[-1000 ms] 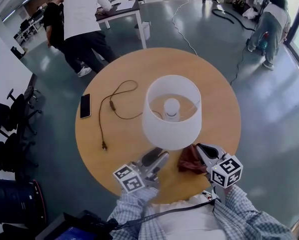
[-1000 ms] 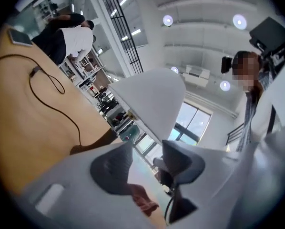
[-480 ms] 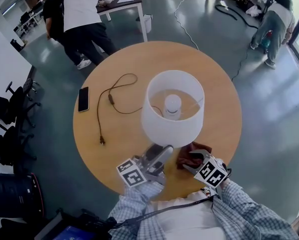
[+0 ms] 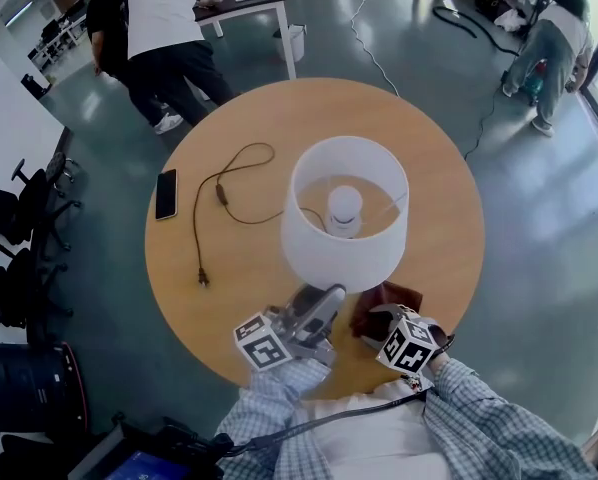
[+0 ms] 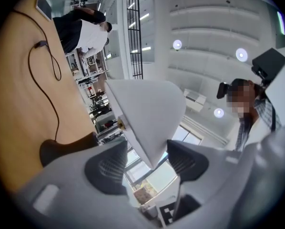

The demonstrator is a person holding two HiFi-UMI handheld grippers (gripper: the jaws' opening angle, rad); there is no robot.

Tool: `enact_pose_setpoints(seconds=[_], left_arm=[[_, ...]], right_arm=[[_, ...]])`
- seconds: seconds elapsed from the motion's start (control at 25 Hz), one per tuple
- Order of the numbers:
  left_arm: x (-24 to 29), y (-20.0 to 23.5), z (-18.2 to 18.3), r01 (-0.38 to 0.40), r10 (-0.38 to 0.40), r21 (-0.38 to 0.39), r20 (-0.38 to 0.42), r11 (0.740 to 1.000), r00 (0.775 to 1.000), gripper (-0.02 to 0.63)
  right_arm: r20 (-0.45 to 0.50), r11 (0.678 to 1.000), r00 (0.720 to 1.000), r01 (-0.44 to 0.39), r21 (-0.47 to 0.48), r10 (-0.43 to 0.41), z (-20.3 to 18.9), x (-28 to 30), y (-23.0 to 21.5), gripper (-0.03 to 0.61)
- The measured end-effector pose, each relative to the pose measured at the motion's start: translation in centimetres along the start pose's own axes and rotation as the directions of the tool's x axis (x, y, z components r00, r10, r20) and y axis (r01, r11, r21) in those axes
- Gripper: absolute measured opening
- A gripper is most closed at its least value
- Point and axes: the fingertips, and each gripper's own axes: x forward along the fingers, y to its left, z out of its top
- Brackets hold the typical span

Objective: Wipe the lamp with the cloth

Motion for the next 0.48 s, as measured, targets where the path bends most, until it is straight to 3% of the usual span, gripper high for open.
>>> enact_pose_setpoints(seconds=[0.12, 0.2, 0.28, 0.48], left_arm=[[0.1, -0.4, 0.1, 0.016, -0.016, 0.023, 0.008, 1.0, 1.0, 0.221], [0.2, -0.8, 0.1, 0.031, -0.032, 0.034, 0.015, 0.999, 0.999, 0.192], [0.3, -1.2, 0.2, 0.043, -0.044, 0.047, 0.018, 0.998, 0.999, 0.144], [0.3, -1.3, 0.2, 0.041, -0.042, 0.055, 0.014, 0.998, 0.999, 0.138]], right_arm=[[0.016, 1.0, 1.0, 0.004, 0.006, -0.004, 0.0, 0.0, -0.2, 0.184], [0.021, 1.0, 0.999, 0.025, 0.017, -0.025, -0.1, 0.0, -0.5, 0.113], [0.021, 0.999, 0.999, 0.036, 0.033, -0.036, -0.1, 0.0, -0.8, 0.087], [0.063, 0.99, 0.997, 0.032, 0.135, -0.041, 0.5, -0.9, -1.4, 0.075]])
